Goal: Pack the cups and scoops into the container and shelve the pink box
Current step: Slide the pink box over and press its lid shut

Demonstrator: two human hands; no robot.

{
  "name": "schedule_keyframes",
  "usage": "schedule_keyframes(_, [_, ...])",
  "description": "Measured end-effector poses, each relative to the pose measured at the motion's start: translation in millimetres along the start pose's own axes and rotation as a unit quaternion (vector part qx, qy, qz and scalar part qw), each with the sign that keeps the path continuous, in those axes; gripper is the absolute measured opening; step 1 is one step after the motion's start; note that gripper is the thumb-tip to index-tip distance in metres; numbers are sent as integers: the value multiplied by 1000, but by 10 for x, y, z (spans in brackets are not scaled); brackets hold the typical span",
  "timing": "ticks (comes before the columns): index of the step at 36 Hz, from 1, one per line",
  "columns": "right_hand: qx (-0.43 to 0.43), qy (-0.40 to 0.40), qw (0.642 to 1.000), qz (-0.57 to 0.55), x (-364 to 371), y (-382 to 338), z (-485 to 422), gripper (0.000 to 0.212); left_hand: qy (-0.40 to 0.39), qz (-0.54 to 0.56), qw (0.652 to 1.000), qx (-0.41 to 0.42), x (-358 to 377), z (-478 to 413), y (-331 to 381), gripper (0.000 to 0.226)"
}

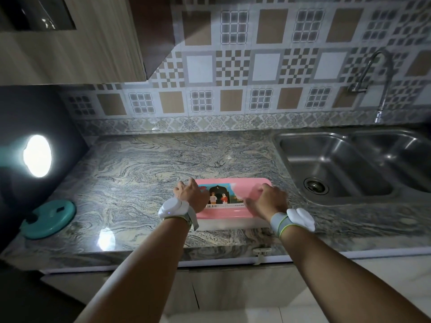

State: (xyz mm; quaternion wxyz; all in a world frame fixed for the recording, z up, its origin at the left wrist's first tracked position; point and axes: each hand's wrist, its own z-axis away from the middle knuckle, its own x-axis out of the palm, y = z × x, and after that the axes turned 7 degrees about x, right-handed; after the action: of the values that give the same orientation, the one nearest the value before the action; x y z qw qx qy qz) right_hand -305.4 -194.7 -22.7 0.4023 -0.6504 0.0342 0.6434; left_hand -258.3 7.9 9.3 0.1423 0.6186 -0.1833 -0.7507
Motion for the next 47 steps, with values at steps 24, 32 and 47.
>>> schedule_keyframes(24, [-205,42,974,88,294,-403,133,44,91,-41,979,176,164,-132,-311,41])
schedule_keyframes(32, [-291,27,948,129,595,-706,85,50,95,-35,978,182,330,-262,-444,49])
schedule_keyframes(47, [-315,82,939,114,845,-696,23,49,105,11,976,191,425,-282,-563,59])
